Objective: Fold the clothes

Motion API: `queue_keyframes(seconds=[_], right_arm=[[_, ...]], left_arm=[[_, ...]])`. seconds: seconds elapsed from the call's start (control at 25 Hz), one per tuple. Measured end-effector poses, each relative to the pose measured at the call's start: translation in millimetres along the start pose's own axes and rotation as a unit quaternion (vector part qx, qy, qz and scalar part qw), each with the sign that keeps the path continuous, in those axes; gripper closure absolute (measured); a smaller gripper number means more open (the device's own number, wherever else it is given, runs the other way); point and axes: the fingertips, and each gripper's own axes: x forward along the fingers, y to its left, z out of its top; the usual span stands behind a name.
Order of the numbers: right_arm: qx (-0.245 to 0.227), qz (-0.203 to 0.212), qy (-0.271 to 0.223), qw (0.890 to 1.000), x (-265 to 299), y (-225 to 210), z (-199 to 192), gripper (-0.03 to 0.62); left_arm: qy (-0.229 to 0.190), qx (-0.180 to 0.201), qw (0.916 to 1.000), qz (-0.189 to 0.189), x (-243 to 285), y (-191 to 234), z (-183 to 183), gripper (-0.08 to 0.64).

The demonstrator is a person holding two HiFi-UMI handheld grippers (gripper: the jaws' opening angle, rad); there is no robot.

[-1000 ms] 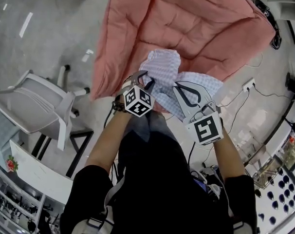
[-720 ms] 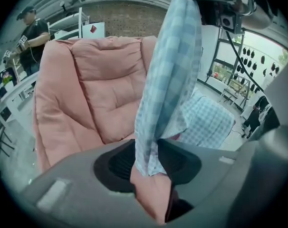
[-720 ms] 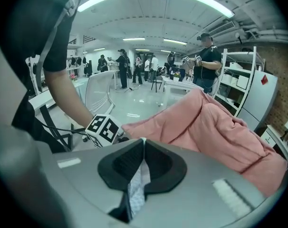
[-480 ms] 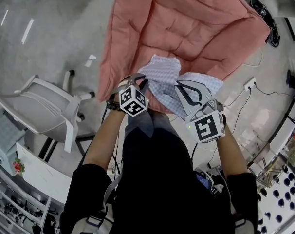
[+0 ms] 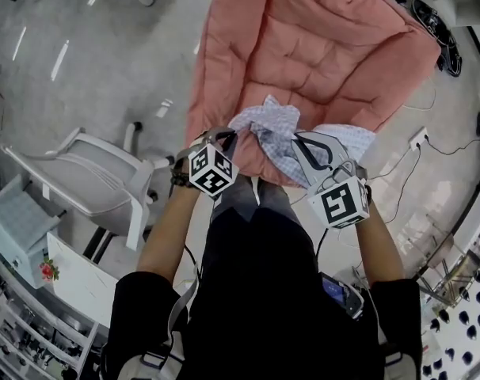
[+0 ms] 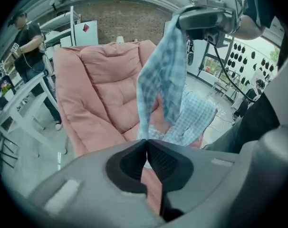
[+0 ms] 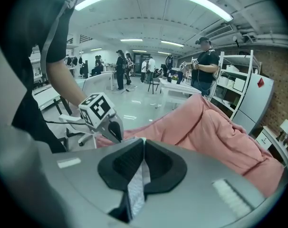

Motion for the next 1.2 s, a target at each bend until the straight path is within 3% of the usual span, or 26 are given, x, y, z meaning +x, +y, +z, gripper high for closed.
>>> queue_keyframes(seconds=[0.2,0.52,0.76,1.2], right_arm=[[0.004,0.005,-0.013,1.000,7.7,1.4,9.9,0.580],[0.005,0.001,0.013,1.000,39.3,10.4,4.7,0.580],[-0.020,-0.022,0.022,0.999,56.4,-5.3,15.6,0.580],[-0.023,-0.108,0.009,0.994,66.6,-66.7,44.4,0.578]], left_arm=[[0.031,0.019,0.9988,0.031,-55.2,35.0,-13.1,0.551],[0.068,0.046,0.9940,0.072,-116.5,92.9,-24.7,0.551],[0.080,0.112,0.9836,0.117,-145.3,142.9,-0.3,0.551],[0.061,0.141,0.9766,0.151,-157.4,205.1,43.2,0.549]])
